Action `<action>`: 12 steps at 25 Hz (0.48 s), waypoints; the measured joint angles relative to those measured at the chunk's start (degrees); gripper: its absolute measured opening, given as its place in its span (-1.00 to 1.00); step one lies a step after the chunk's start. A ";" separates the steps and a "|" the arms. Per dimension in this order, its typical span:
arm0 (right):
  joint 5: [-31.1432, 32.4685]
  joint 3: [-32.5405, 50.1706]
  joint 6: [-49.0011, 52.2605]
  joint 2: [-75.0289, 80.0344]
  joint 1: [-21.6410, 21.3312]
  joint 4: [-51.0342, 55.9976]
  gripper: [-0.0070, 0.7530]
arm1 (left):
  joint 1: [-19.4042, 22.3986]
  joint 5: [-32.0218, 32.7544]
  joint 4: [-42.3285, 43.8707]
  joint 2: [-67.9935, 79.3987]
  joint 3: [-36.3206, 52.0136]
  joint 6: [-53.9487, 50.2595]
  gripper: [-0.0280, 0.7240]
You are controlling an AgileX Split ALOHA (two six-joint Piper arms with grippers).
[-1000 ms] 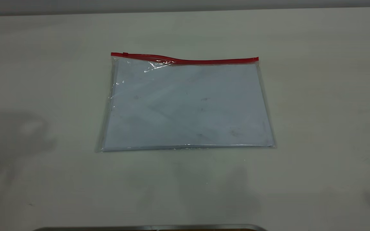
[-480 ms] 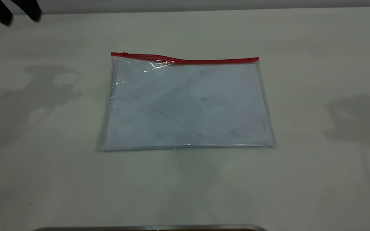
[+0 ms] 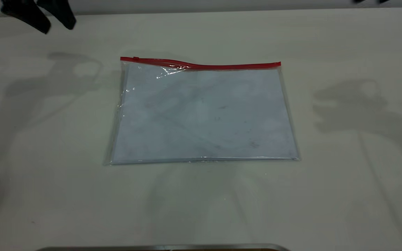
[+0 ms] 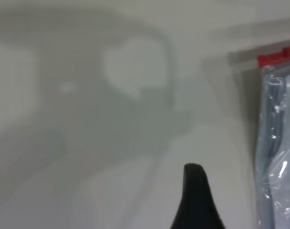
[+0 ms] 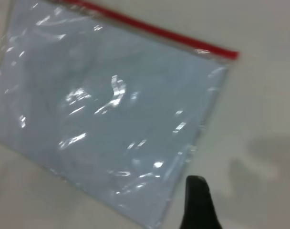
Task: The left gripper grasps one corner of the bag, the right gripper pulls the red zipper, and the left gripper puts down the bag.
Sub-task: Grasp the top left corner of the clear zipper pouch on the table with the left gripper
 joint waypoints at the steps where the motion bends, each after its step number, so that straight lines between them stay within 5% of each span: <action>1: 0.00 -0.40 -0.84 1.18 0.83 0.39 0.47 | 0.25 0.72 -1.51 1.36 -0.90 1.98 0.64; 12: -0.59 -5.36 -9.28 10.25 8.26 6.48 0.47 | -0.41 0.20 -17.16 12.06 -1.72 22.65 0.64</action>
